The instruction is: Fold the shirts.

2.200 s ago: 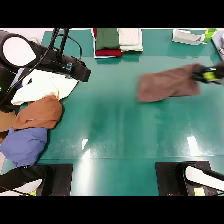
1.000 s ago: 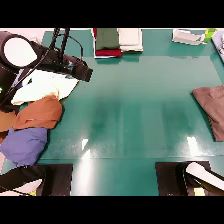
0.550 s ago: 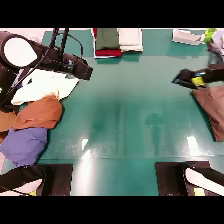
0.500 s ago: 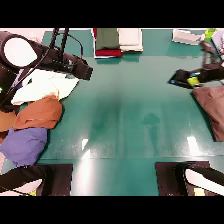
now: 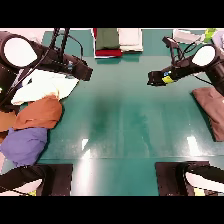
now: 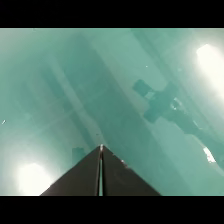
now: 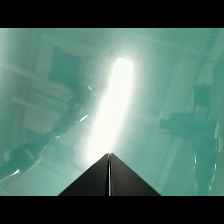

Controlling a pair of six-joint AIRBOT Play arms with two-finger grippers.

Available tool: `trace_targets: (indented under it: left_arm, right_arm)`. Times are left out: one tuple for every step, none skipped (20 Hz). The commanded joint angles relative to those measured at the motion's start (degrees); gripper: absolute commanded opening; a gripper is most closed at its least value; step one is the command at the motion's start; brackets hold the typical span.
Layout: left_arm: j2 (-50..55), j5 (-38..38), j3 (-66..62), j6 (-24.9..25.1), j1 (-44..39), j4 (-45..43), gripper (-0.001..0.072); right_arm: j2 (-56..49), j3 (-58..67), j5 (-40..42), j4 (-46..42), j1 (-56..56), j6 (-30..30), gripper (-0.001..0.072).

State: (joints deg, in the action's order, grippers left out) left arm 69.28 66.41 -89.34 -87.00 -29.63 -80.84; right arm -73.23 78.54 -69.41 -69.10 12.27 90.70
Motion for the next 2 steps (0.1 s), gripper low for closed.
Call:
trace_targets:
  left_arm:
    - [0.0,0.0,0.0,0.0,0.0,0.0,0.0026]
    - [0.0,0.0,0.0,0.0,0.0,0.0,0.0026]
  right_arm:
    - [-0.5,0.7,-0.3,0.1,0.7,-0.2,0.0017]
    - [-0.5,0.7,-0.3,0.1,0.7,-0.2,0.0017]
